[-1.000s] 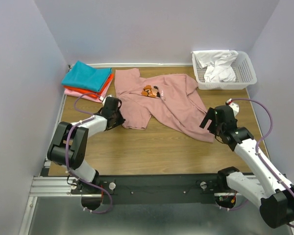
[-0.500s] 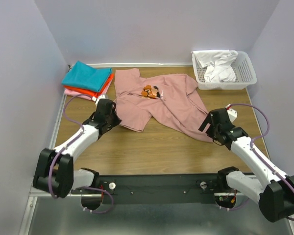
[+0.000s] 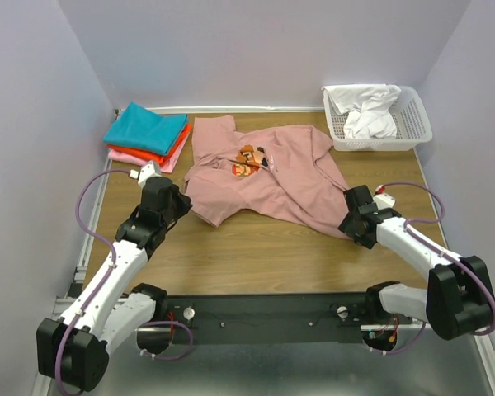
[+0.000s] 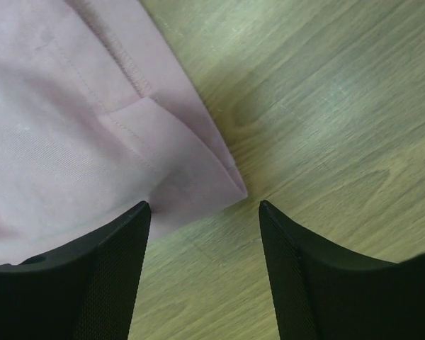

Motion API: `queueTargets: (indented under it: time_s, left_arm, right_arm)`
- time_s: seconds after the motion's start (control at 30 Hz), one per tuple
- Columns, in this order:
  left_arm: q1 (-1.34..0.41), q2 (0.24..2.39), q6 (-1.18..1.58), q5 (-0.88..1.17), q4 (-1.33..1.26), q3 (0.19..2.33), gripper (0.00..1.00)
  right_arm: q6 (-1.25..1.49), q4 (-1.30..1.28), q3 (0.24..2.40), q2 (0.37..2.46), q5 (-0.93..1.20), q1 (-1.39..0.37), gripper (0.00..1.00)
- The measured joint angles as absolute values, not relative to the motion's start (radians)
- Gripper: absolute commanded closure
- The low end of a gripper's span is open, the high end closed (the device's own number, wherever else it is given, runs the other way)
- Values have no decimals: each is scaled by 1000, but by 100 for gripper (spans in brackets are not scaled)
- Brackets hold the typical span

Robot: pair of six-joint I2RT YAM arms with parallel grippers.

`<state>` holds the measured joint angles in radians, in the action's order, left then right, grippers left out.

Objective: Fold and stack the t-shirts
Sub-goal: Flatten the tshirt out

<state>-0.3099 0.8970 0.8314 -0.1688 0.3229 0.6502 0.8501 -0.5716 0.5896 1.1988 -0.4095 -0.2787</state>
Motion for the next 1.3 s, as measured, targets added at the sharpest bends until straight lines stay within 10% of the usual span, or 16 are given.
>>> queueTargets:
  time_s: [0.37, 0.63, 1.3]
  left_arm:
    - [-310, 871, 839, -199, 348, 646, 100]
    - [-310, 873, 840, -223, 369, 646, 100]
    - [-312, 724, 832, -332, 415, 1089, 100]
  right_arm:
    - [872, -525, 583, 1272, -429, -254, 42]
    - [849, -451, 580, 1280, -395, -240, 100]
    - [650, -503, 1003, 793, -363, -240, 100]
